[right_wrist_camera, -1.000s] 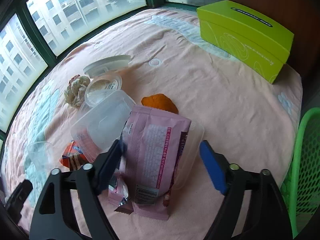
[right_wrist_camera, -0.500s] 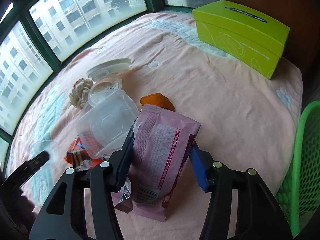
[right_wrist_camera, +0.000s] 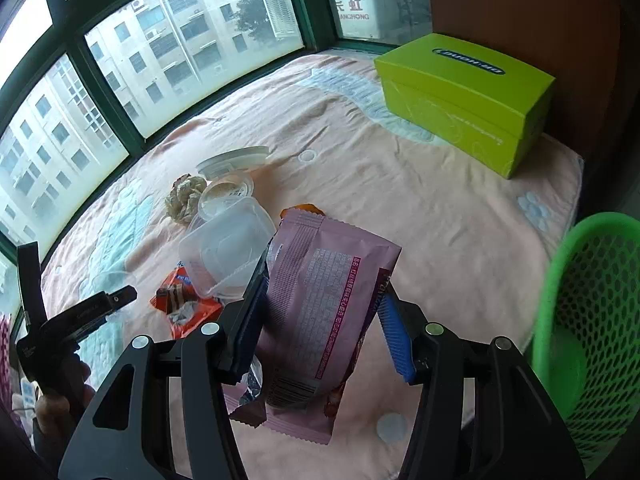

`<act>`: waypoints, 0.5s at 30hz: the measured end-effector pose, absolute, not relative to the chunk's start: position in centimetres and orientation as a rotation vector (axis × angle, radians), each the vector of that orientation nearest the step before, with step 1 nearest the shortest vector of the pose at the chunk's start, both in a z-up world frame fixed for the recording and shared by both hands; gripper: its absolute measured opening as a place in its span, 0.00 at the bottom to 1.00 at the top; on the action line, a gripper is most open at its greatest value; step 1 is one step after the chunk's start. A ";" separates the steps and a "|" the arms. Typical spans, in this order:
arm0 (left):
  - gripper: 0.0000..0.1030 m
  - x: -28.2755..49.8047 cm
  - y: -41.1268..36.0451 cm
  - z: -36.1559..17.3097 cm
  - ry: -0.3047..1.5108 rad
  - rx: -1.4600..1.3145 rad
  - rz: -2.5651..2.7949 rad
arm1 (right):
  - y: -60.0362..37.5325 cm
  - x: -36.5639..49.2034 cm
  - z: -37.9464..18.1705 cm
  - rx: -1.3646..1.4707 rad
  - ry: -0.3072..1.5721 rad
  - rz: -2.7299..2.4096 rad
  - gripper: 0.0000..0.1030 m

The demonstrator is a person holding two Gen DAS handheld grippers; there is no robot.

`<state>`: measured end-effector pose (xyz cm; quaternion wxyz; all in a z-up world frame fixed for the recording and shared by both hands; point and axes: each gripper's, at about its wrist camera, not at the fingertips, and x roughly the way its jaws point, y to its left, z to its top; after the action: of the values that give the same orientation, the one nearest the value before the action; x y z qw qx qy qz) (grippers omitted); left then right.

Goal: Collect trash
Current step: 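Grasp the clear plastic cup with the left gripper while the right holds the wrapper, then carry the wrapper and cup to the green basket and open both grippers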

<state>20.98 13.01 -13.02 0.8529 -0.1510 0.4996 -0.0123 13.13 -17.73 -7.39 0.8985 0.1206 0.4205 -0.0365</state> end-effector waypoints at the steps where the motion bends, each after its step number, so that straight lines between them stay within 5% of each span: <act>1: 0.53 20.6 13.0 -12.7 1.046 -0.320 -0.029 | -18.0 12.7 -7.2 0.251 0.867 -0.074 0.53; 15: 0.53 14.1 7.6 -5.4 0.932 -0.270 -0.157 | -22.7 6.7 -4.6 0.273 0.800 -0.089 0.53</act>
<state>14.08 7.58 -5.41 0.8817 -0.1295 0.4474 -0.0754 6.74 -22.74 -4.56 0.9110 0.1325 0.3882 -0.0432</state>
